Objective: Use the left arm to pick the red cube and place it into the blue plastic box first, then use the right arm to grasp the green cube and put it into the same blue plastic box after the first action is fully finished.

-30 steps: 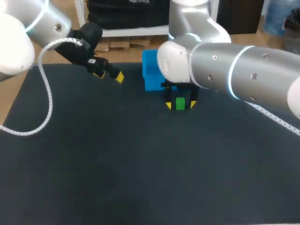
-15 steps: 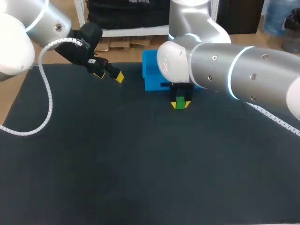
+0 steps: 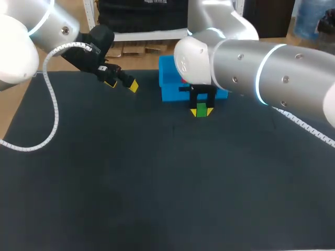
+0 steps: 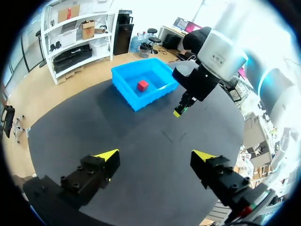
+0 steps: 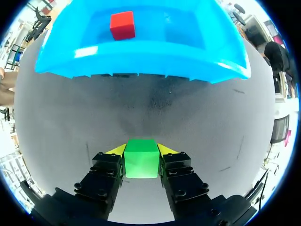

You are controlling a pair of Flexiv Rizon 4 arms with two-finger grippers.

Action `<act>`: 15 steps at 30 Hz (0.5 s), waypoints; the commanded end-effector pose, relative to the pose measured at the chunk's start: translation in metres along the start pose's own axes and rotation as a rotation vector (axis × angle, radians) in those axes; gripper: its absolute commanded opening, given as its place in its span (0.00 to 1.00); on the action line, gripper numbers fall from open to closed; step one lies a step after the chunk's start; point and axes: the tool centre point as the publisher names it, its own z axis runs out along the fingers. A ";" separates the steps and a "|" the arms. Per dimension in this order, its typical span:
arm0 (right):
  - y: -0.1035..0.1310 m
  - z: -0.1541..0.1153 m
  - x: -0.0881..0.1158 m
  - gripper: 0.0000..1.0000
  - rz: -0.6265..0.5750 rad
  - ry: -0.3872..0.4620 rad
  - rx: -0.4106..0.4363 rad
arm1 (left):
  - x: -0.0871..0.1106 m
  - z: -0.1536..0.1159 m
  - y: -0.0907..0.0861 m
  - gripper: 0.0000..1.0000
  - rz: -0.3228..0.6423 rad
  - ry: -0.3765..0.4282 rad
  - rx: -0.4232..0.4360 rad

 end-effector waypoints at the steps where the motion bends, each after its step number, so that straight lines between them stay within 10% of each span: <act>1: -0.001 -0.013 0.003 0.00 -0.006 -0.005 -0.001 | 0.001 0.000 0.000 1.00 0.002 -0.004 0.003; 15: -0.004 -0.038 -0.001 0.00 -0.022 -0.037 -0.006 | 0.001 0.000 0.000 1.00 0.002 -0.004 0.003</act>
